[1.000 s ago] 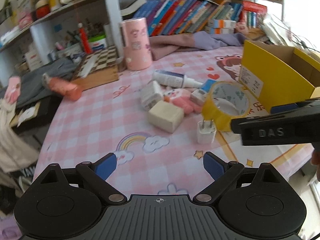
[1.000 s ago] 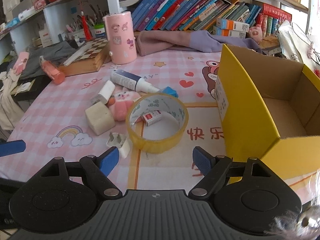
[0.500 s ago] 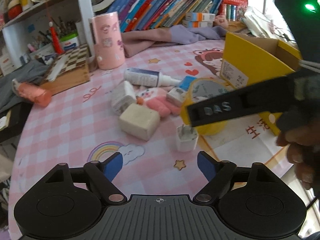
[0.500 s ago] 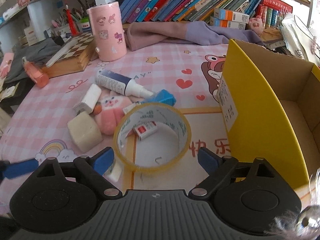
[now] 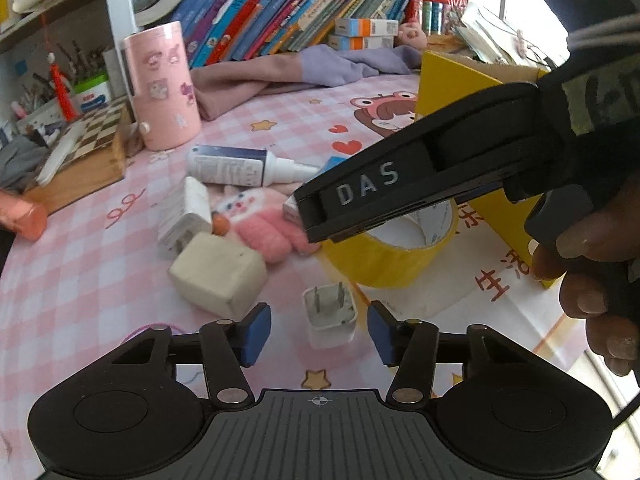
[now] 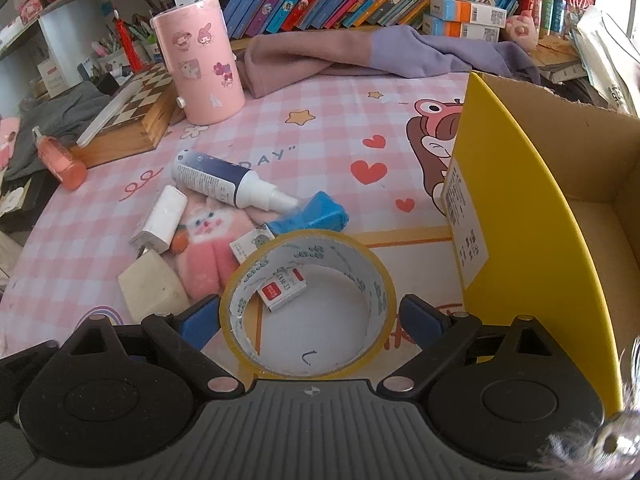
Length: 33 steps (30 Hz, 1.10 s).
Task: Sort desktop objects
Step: 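Grasp the white charger plug with the left tool while the right tool grasps the tape roll, then lift the charger plug and tape roll and carry both over the yellow box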
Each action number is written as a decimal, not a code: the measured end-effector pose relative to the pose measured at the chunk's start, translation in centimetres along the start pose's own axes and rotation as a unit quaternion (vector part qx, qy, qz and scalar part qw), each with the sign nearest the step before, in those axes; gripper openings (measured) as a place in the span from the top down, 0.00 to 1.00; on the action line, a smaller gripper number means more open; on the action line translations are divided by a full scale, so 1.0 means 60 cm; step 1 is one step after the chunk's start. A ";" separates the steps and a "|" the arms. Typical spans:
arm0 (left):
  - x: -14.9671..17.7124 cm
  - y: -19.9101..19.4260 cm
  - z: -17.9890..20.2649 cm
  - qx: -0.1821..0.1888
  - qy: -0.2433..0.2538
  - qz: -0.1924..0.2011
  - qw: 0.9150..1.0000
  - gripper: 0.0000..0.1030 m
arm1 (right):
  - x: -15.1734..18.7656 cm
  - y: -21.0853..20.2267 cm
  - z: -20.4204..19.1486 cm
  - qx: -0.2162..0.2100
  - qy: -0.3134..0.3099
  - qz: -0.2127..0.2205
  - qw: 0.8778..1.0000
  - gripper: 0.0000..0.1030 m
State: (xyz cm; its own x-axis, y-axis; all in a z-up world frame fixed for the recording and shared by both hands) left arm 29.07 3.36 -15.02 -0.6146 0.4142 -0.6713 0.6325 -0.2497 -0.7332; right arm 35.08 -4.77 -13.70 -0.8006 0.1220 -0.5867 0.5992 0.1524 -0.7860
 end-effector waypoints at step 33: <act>0.000 -0.115 -0.070 -0.064 -0.113 0.031 0.991 0.75 | 0.011 -0.073 -0.018 -0.043 -0.040 0.035 0.998 0.12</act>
State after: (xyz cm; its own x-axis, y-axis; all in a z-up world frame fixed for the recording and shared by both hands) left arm 26.72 8.77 -9.50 -0.6542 0.1909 -0.7319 0.7175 -0.1497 -0.6803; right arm 31.94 -4.29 -10.46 -0.7523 0.0579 -0.6562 0.6497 0.2300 -0.7246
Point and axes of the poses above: each gripper's, at about its wrist camera, not at the fingertips, and y roughly the way its jaws point, z to its right, x to its underside, the point moved 9 cm from there along y, roughly the way its jaws point, and after that the axes turned 7 degrees about y, right-handed, at the moved point
